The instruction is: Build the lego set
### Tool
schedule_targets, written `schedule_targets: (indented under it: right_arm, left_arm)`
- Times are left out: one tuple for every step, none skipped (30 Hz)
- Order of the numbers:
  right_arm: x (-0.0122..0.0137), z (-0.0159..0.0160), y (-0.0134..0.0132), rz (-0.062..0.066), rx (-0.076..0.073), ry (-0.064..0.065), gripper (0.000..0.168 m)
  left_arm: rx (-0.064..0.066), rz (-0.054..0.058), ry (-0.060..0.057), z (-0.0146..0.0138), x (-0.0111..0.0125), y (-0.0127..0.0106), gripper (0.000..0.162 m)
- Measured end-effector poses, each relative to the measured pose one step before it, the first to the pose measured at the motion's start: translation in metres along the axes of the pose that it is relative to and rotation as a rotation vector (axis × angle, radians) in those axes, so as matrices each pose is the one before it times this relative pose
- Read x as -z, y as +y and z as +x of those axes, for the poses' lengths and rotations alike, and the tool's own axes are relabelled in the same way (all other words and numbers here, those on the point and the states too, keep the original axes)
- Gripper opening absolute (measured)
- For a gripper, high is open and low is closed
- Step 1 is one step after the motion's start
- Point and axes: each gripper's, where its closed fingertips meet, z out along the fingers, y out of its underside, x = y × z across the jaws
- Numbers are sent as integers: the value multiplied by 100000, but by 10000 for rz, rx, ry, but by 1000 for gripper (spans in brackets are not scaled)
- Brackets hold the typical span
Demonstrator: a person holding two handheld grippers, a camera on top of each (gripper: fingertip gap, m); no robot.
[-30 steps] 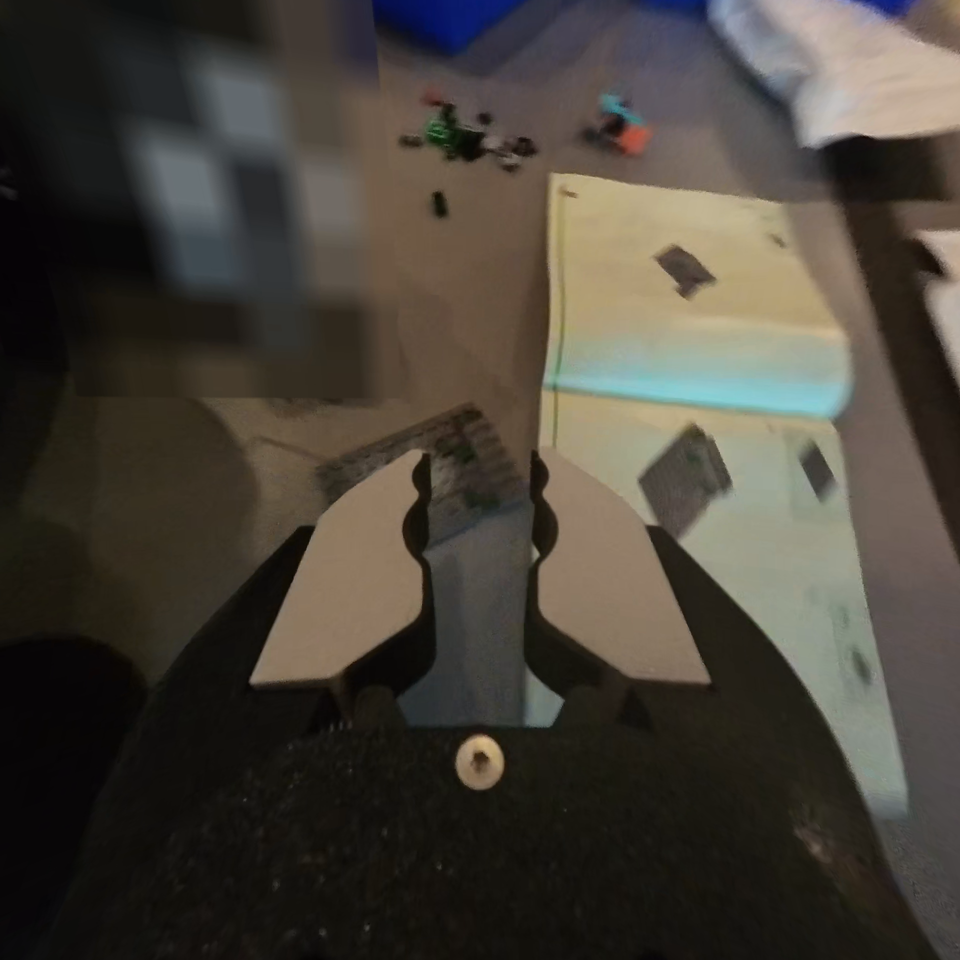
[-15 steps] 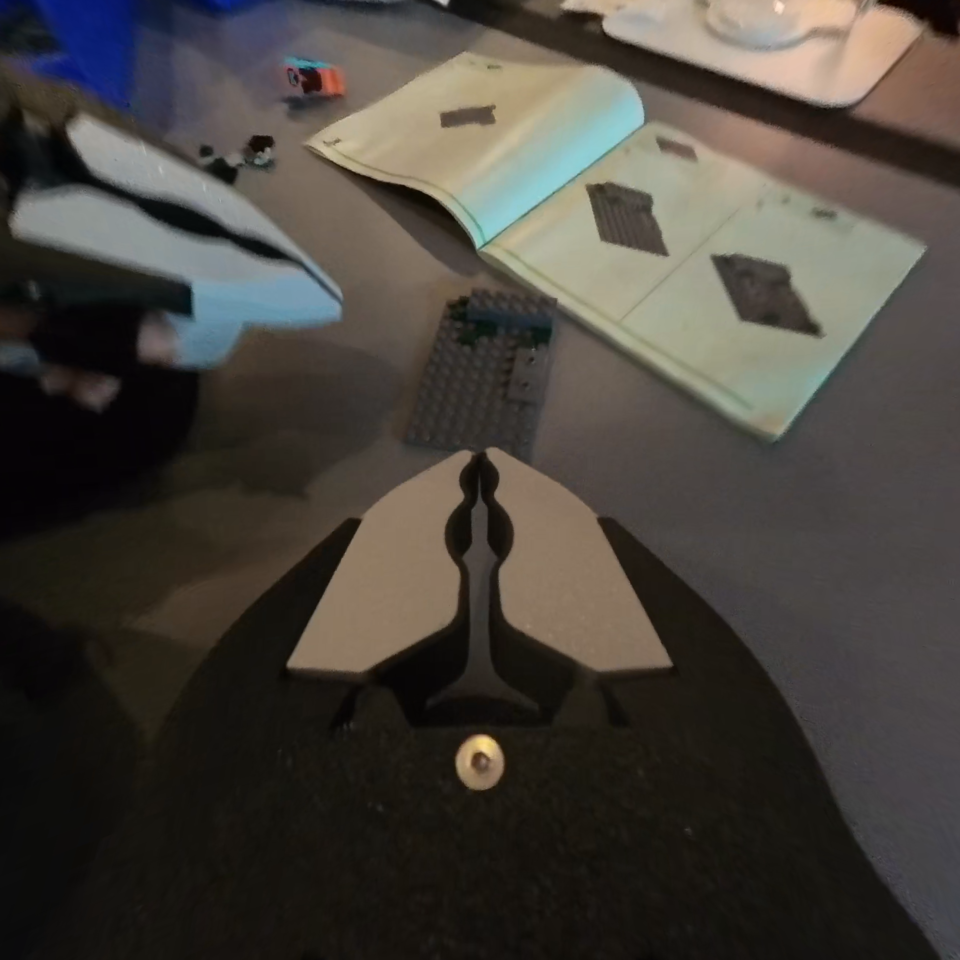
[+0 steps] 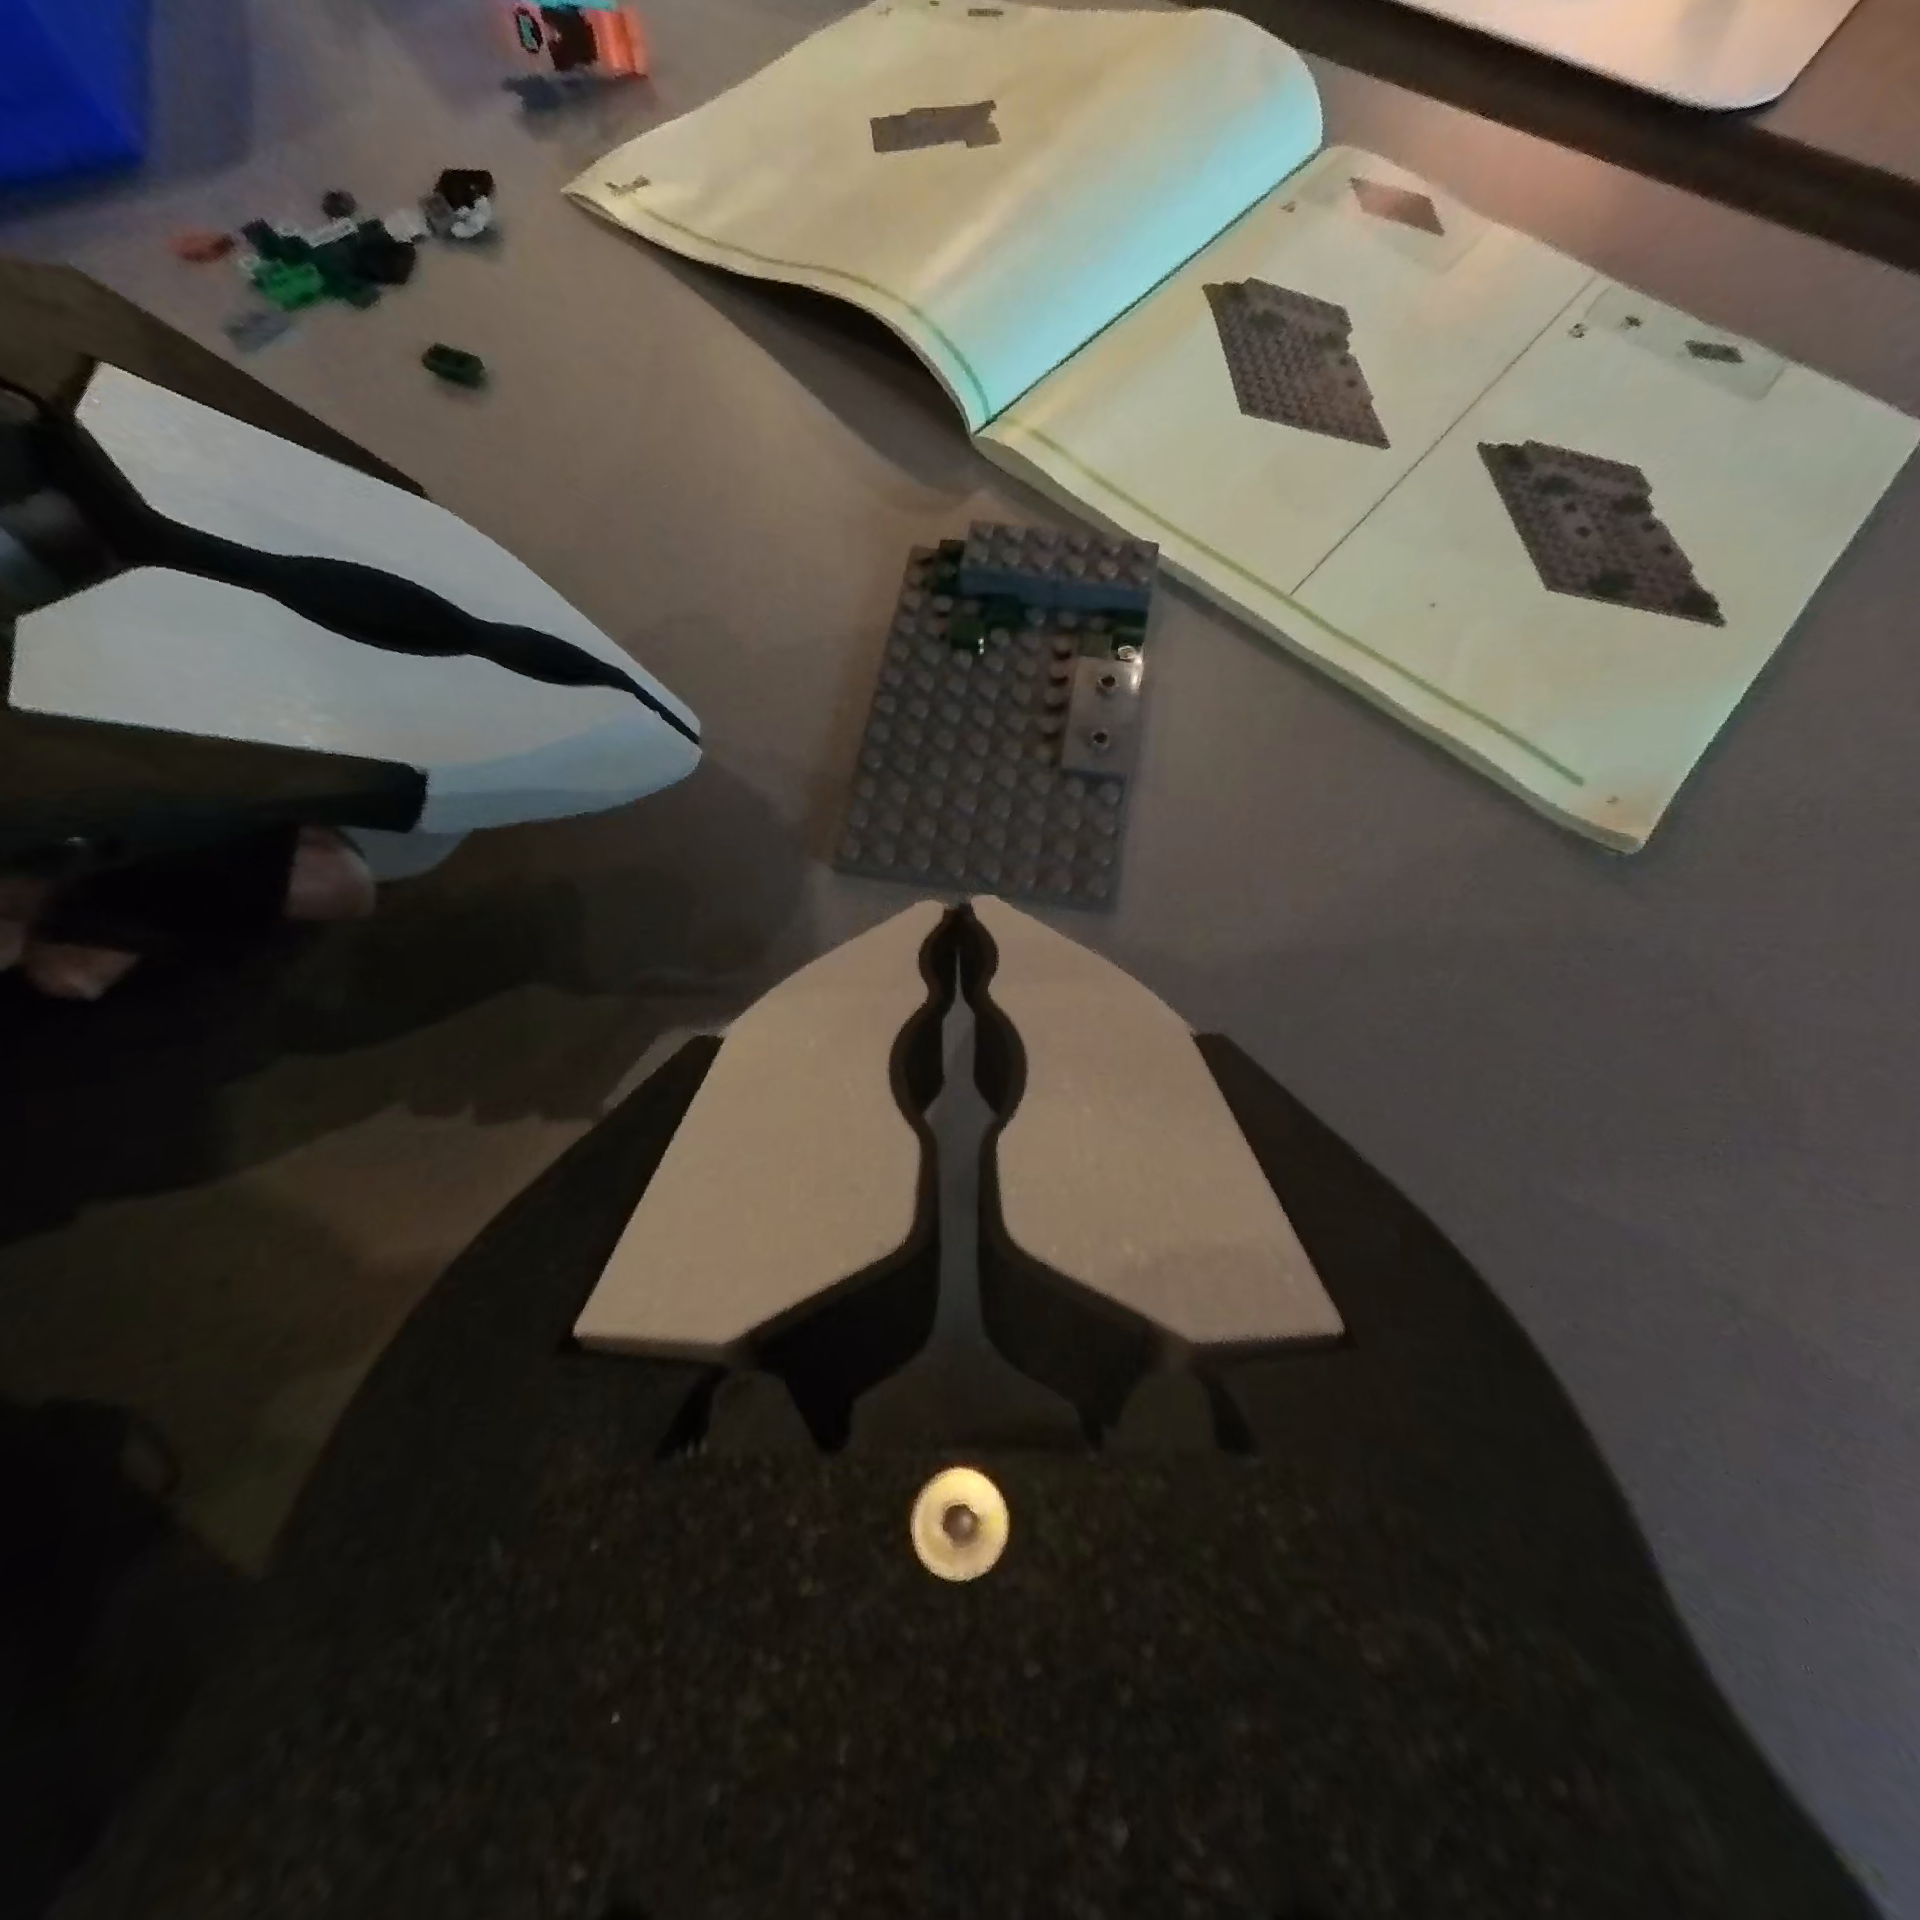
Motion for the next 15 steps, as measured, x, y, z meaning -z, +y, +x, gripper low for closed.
schedule_targets:
  right_arm:
    - [81, 2, -9, 25, -3, 12, 0]
    - [41, -11, -2, 10, 7, 5, 0]
    - [-87, 23, 5, -10, 3, 20, 0]
    - [-152, 27, -6, -10, 4, -7, 0]
    - [-8, -22, 19, -16, 8, -11, 0]
    - [3, -15, 18, -20, 13, 2, 0]
    - [19, -31, 8, -7, 23, 2, 0]
    - [3, -10, -10, 0, 15, 8, 0]
    - [-21, -14, 3, -8, -1, -3, 0]
    - [-11, 1, 9, -8, -10, -8, 0]
    - [8, 18, 15, 5, -10, 2, 0]
    - [22, 14, 20, 11, -9, -2, 0]
    - [29, 10, 14, 10, -9, -5, 0]
    - [29, 14, -5, 1, -6, -4, 0]
    - [21, 14, 3, -1, 4, -2, 0]
  left_arm:
    - [27, 18, -8, -36, 33, -14, 0]
    - [10, 7, -12, -20, 14, -7, 0]
    - [3, 16, -26, -26, 27, -2, 0]
    - [3, 32, -20, -2, 44, -36, 0]
    - [6, 22, -3, 23, 49, 1, 0]
    - [11, 32, -11, 8, 44, -23, 0]
    - [9, 39, -16, -4, 63, -27, 0]
    - [9, 23, -11, -16, 41, -9, 0]
    - [12, 13, -10, -34, 39, 8, 0]
    - [13, 19, -1, -16, 22, 3, 0]
    - [13, 10, 1, -8, 11, 1, 0]
    - [6, 8, 2, -6, 7, -1, 0]
    - [-4, 0, 0, -10, 0, 12, 0]
    - [-9, 0, 0, 7, -8, 7, 0]
    - [-10, 2, 1, 2, 3, 1, 0]
